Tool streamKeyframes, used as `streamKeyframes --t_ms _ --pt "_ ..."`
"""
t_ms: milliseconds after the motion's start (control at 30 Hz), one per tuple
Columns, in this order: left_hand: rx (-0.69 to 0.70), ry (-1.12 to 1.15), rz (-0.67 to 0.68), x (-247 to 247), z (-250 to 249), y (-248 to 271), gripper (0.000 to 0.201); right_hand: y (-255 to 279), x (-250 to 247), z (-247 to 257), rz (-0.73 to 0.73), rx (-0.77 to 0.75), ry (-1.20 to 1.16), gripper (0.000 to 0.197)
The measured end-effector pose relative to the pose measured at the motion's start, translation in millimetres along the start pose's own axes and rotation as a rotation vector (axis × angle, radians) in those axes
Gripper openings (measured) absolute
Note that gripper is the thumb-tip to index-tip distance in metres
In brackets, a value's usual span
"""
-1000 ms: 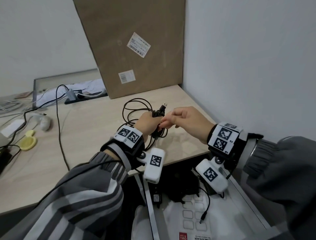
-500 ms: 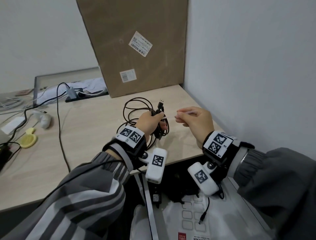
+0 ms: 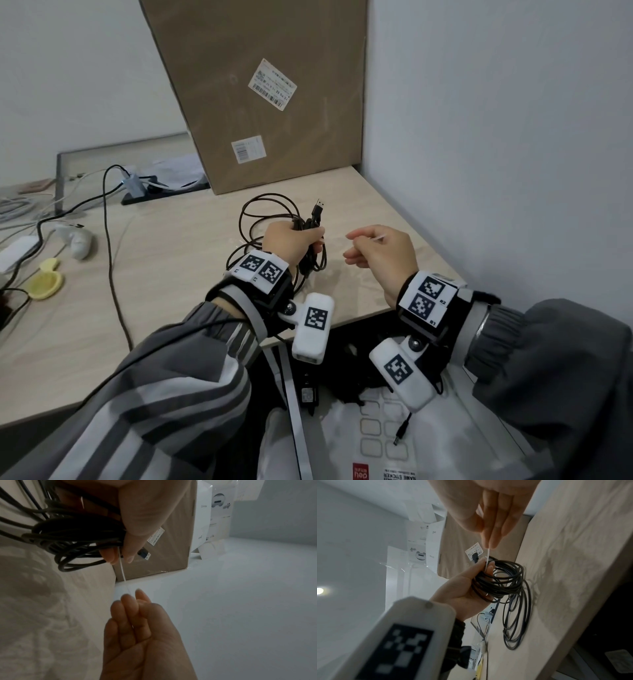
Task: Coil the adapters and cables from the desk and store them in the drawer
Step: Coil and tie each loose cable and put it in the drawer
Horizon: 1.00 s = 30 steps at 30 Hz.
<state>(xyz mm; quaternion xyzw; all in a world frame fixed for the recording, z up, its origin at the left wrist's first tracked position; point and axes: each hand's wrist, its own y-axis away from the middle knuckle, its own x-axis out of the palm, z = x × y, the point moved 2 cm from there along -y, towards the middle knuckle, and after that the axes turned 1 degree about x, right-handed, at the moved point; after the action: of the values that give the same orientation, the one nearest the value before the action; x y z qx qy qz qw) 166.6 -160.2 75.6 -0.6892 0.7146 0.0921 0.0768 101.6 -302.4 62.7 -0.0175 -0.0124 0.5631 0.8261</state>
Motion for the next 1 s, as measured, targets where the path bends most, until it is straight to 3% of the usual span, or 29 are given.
streamKeyframes --t_ms 200,333,467,667,867,1000 --pt "0.027 -0.065 0.028 1 5 -4 0.014 1 4 7 0.213 -0.145 0.058 0.015" --pt "0.058 -0.245 0.183 3 0 -2 0.024 -10 -2 21 0.359 -0.336 0.235 0.018" --pt "0.093 -0.432 0.339 7 -3 2 0.021 -31 -8 35 0.404 -0.486 0.504 0.015" --pt "0.092 -0.501 0.407 13 -8 3 0.014 -50 12 34 0.548 -0.400 0.597 0.022" --pt "-0.004 -0.289 0.470 16 -10 14 0.020 -54 14 25 0.541 -0.381 0.668 0.020" --pt "0.102 -0.476 0.545 23 -8 15 0.026 -57 12 24 0.472 -0.421 0.683 0.018"
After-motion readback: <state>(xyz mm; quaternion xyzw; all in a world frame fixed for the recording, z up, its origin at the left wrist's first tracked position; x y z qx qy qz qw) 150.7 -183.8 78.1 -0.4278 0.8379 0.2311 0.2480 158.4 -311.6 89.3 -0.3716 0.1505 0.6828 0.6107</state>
